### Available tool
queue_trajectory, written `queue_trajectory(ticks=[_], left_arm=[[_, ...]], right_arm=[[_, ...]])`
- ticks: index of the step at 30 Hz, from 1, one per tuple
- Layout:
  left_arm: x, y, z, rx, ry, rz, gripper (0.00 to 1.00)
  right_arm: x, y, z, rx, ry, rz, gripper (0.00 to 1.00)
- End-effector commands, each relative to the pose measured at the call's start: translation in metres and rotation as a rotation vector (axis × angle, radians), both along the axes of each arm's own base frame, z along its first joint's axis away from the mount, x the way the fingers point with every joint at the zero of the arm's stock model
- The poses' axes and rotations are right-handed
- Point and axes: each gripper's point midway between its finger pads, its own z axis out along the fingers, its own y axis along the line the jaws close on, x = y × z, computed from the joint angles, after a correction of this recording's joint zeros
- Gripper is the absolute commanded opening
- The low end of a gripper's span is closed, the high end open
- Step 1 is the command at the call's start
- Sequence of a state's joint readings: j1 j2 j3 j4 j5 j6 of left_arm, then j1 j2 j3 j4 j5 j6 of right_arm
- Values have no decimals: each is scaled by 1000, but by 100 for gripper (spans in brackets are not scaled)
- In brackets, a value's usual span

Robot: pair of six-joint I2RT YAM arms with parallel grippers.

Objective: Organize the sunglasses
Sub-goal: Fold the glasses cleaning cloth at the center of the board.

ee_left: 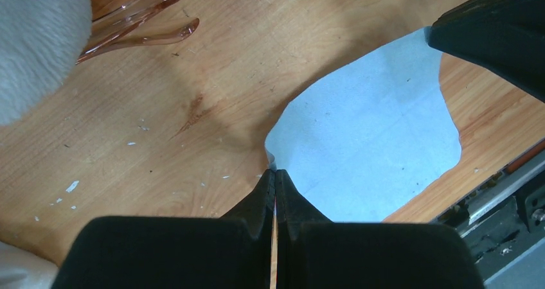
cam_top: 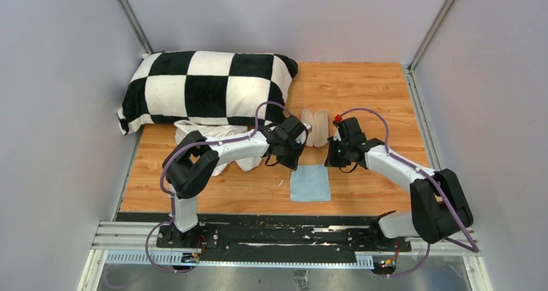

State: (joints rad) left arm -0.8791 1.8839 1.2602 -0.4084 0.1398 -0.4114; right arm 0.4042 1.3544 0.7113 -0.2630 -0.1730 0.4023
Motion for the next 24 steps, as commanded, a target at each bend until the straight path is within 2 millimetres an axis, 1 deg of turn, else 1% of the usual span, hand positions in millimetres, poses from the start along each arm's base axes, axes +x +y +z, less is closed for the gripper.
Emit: queue_trajectory(ticks=[1,7,15,20,24], left_arm=[[-2,0,19,-46,-20,-13,0],[-12,1,20,-73,10,-12,0],[-33,1,19,-99,45,-11,0],[-50,0,11,-74,66,-35,0],[-60,2,7,-73,82,-34,0]], right_arm=[[-17,-6,-2,-19,25,-9,0],[-29,-5,-2,5,36,1,0],[-47,-4,-6,24,60,22,0],[-59,-7,-9,20,75,30,0],[-66,-8,-11,21,85,37,0]])
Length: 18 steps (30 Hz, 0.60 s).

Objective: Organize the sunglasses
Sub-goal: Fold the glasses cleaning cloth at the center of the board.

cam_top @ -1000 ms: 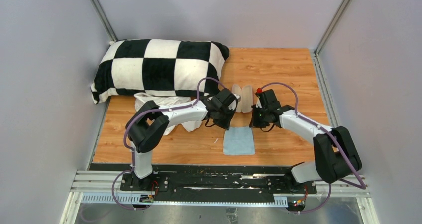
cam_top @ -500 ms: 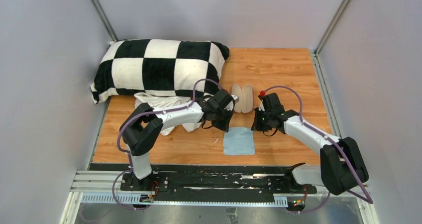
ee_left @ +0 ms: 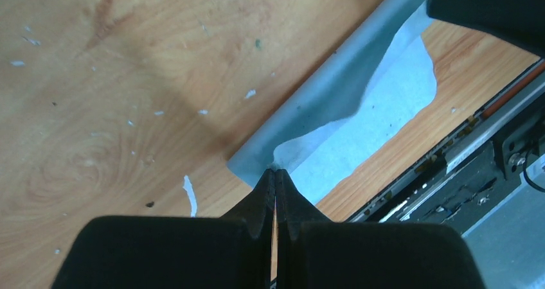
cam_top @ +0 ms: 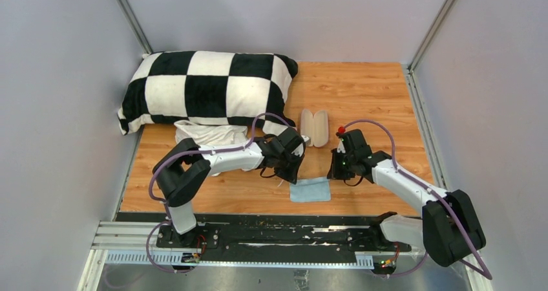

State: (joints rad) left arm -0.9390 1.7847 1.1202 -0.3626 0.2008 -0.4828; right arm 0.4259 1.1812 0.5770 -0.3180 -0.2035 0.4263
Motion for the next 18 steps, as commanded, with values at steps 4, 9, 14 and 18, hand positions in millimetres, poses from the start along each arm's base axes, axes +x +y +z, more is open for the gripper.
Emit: queue_trajectory(ticks=[4,9,14,18], left_arm=[[-19,2,5,-22,16,-2,0],[-25,4,-1,-13,27,-2,0],[-29,-1,0,-22,34,-14,0],[-30,-2,-1,-14,47,-9,0]], right_arm=[[-27,-1,-6,-4,61,28,0],[-36,-2,-10,-2,84,31,0],[-41,-2,-11,1,92,45,0],[-43,-1,-9,7,92,45,0]])
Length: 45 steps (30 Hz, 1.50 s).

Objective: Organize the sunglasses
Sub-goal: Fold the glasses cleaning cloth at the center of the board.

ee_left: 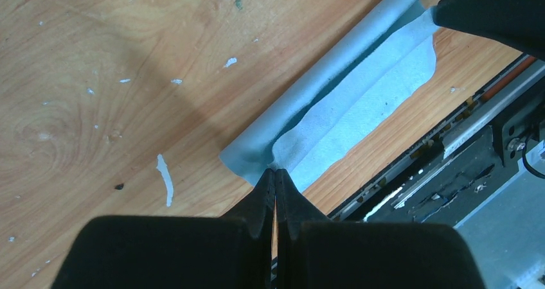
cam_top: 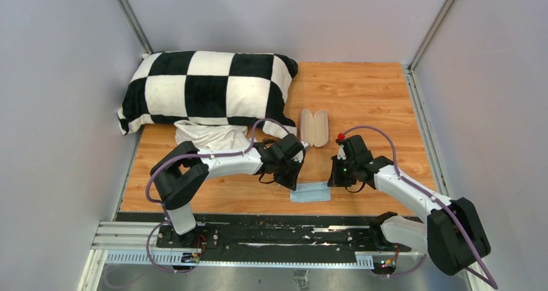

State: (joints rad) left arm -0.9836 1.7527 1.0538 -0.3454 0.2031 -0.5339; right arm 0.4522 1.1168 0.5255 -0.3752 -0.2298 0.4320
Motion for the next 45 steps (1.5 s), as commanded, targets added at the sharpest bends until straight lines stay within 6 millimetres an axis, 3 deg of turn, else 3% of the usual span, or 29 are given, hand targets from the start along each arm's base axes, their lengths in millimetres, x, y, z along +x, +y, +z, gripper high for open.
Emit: queue_trajectory(ticks=[1,26,37,38,41,45], left_arm=[[-4,-5,6,-21,10,-6,0],[-17,-3,0,-17,39,-30,0],[-12,2,-4,23,13,4,0],[-11,5,-3,43,1,11,1],[-10,13,1,107,-23,-3,19],[-10,16,11,110,-35,-4,28]], right_arm=[[-16,0,-3,2,43,12,0],[-36,-2,-8,-5,87,42,0],[-41,-4,-13,-18,96,40,0],[-40,-4,-13,-18,94,43,0],[-40,-4,-11,-20,92,50,5],[-38,-3,-6,-17,80,57,18]])
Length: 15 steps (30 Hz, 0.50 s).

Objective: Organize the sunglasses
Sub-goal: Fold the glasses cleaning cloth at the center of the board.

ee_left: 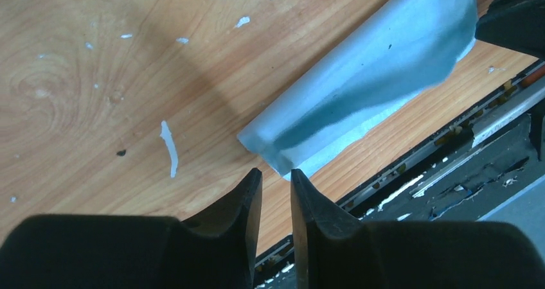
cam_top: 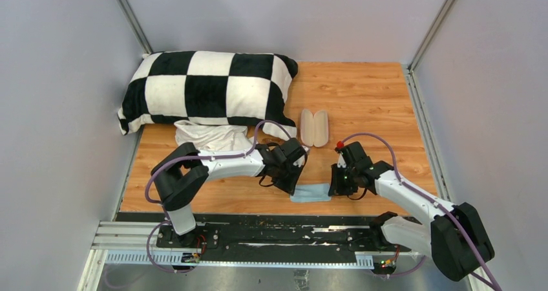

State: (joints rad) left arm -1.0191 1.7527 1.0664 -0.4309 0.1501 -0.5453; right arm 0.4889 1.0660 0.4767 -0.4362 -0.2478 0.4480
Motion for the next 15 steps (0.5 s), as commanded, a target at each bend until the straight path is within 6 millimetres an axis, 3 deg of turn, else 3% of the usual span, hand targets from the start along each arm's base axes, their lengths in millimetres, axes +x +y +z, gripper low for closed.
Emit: queue_trajectory(ticks=[1,5,8,12,15], left_arm=[[4,5,19,23,-46,-3,32],[7,2,34,-2,-68,8,38],[10,-12,47,-87,-70,37,37],[5,-35,52,-209,-1,55,33],[2,-44,45,-242,39,67,31]], right_arm=[[-7,0,7,-5,7,29,24],[0,0,20,-6,-29,21,40],[8,1,27,-3,-61,3,39],[14,6,29,14,-64,-12,13],[14,12,28,49,-57,-13,1]])
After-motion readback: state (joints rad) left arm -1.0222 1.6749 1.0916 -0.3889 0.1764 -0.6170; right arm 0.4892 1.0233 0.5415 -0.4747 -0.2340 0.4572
